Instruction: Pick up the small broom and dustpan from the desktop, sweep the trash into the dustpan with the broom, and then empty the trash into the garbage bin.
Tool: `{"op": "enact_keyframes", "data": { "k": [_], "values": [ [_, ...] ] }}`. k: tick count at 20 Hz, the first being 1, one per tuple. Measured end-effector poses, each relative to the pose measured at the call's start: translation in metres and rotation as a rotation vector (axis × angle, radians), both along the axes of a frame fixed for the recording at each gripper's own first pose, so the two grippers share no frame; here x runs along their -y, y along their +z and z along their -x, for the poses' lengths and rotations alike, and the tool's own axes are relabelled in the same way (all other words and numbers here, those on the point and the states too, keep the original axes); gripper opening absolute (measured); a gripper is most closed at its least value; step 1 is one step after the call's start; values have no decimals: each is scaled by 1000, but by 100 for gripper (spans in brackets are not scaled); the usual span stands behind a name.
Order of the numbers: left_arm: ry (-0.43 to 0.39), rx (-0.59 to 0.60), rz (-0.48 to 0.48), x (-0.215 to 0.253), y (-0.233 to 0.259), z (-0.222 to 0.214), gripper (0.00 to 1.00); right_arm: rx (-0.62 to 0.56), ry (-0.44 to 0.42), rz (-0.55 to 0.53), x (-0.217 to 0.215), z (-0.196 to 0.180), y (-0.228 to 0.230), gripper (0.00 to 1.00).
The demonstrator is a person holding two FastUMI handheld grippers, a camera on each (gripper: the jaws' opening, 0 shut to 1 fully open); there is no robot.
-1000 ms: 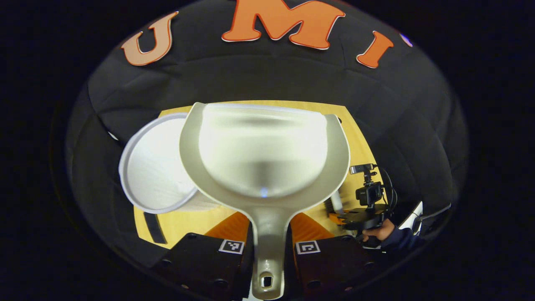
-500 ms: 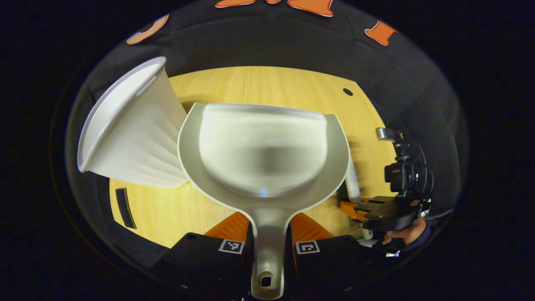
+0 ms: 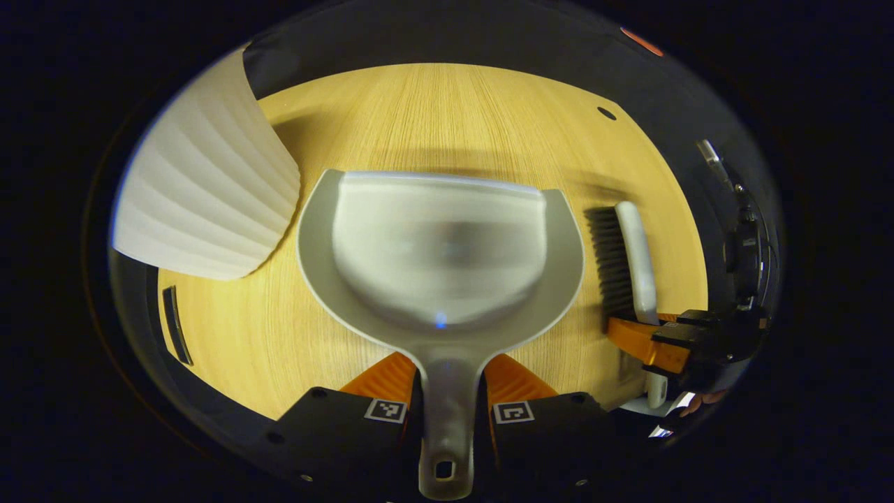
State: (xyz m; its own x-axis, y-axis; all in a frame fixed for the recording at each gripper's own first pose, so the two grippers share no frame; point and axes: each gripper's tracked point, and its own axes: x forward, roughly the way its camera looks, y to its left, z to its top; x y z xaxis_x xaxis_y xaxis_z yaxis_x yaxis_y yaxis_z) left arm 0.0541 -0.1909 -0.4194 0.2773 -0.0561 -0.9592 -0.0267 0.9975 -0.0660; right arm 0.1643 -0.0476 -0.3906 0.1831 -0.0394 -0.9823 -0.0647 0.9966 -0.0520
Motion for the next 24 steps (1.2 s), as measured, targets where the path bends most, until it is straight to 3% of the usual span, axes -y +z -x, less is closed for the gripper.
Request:
{"op": "enact_keyframes", "data": {
  "k": [11,13,14,15,16,17,20,24],
  "values": [
    [20,-22,31,14,-17,-1,38,-3,-2,-20,-4,0,2,31],
    [9,-15,27,16,-16,-2,52,-4,-3,-29,-7,-1,2,36],
    [5,-19,34,17,-16,0,58,-6,-1,-40,-10,0,2,41],
    [1,-24,39,16,-14,1,72,-6,4,-50,-14,1,1,45],
    [0,-24,44,17,-13,1,80,-4,10,-57,-17,1,3,61],
    [0,-23,41,16,-13,1,91,-2,17,-64,-20,1,4,61],
    [-6,-15,40,16,-9,1,97,10,25,-74,-25,1,6,83],
    [-19,21,53,17,-5,-3,97,47,0,-44,-12,-2,12,94]
  ]
}}
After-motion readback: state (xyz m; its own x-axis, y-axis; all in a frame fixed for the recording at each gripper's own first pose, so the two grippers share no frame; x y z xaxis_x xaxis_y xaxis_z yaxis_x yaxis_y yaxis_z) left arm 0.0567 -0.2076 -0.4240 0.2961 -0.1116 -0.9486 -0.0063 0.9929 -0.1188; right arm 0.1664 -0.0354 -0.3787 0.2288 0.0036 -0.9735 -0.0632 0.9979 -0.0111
